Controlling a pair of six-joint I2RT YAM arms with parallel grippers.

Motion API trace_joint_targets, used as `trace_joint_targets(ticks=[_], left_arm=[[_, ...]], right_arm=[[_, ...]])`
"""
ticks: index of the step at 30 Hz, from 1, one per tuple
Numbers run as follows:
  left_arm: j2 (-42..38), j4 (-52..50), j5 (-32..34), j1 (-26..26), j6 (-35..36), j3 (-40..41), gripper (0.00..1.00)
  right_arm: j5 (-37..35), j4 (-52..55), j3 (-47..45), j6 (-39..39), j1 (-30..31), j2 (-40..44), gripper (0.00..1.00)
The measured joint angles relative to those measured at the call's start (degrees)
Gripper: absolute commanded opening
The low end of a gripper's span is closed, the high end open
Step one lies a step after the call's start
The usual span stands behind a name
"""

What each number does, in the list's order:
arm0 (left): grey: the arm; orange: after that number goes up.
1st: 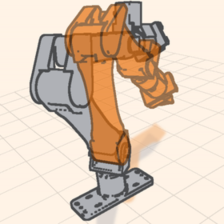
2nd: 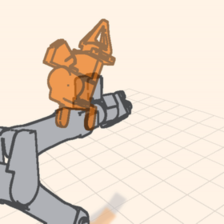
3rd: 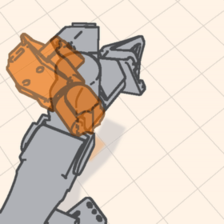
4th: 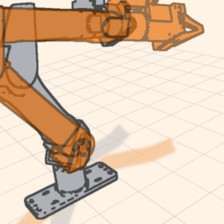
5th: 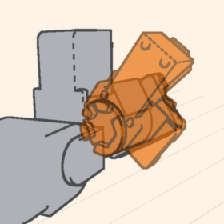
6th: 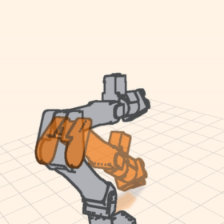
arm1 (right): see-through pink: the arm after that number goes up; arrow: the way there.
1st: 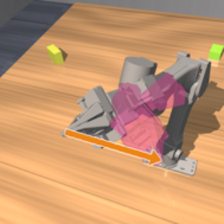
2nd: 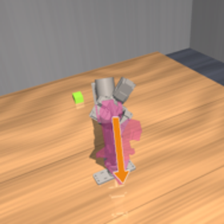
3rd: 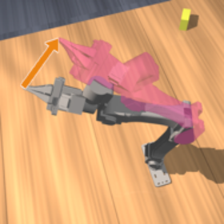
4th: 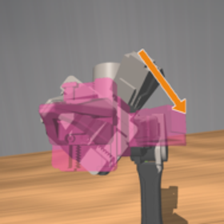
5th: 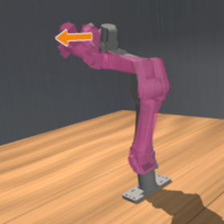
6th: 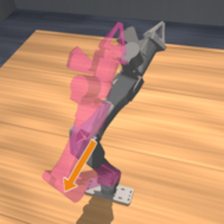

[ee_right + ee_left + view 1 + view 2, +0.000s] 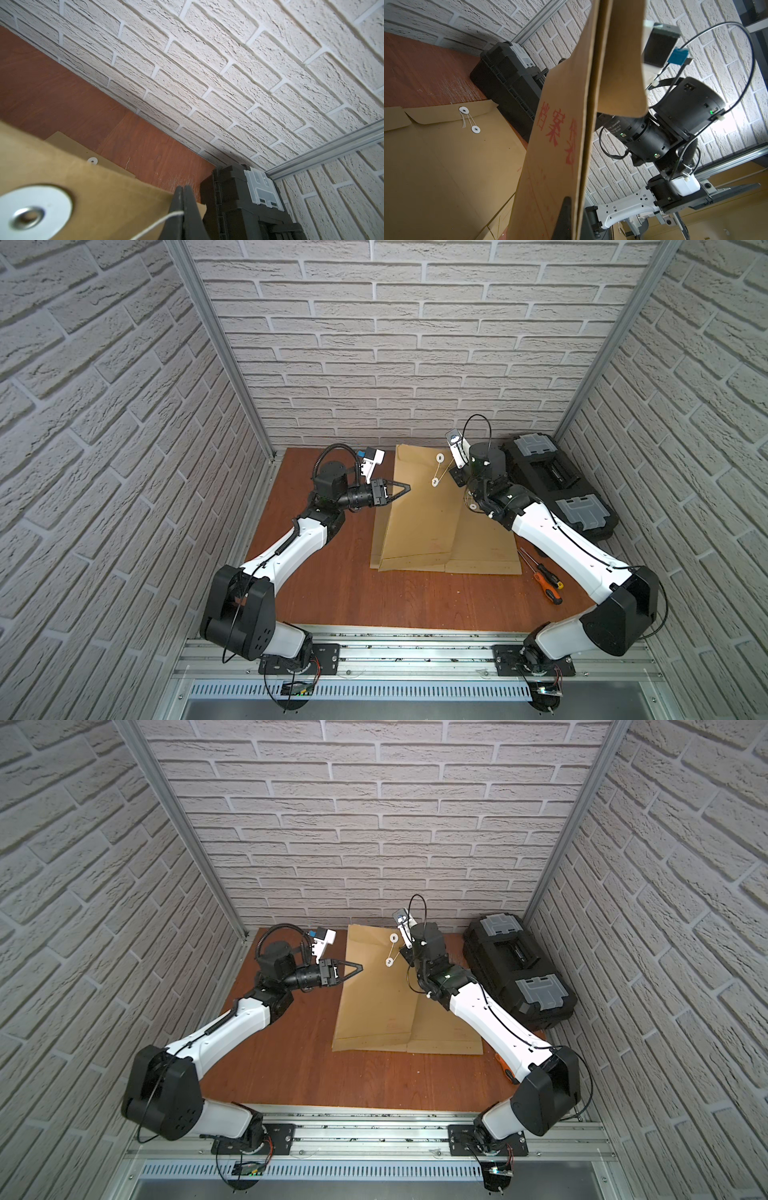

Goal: Close the mouth of the file bag
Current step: Close the file bag.

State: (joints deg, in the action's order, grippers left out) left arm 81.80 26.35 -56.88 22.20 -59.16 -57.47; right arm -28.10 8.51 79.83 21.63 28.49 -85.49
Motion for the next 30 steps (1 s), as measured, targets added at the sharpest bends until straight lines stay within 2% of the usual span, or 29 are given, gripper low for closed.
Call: trace_joint_targets(ticks=[14,30], left_arm=[[0.0,1.9,0.7,-1.0,-2.2,0.0,0.00],[0.0,1.1,0.7,-0.4,-2.0,0.0,0.00]], right_arm=[[0.6,-1.4,-5.3,-1.3,-1.6,-0.6,0.03],[1.1,-3.1,-2.1,-1.6,-2.6,-3.1,0.03]])
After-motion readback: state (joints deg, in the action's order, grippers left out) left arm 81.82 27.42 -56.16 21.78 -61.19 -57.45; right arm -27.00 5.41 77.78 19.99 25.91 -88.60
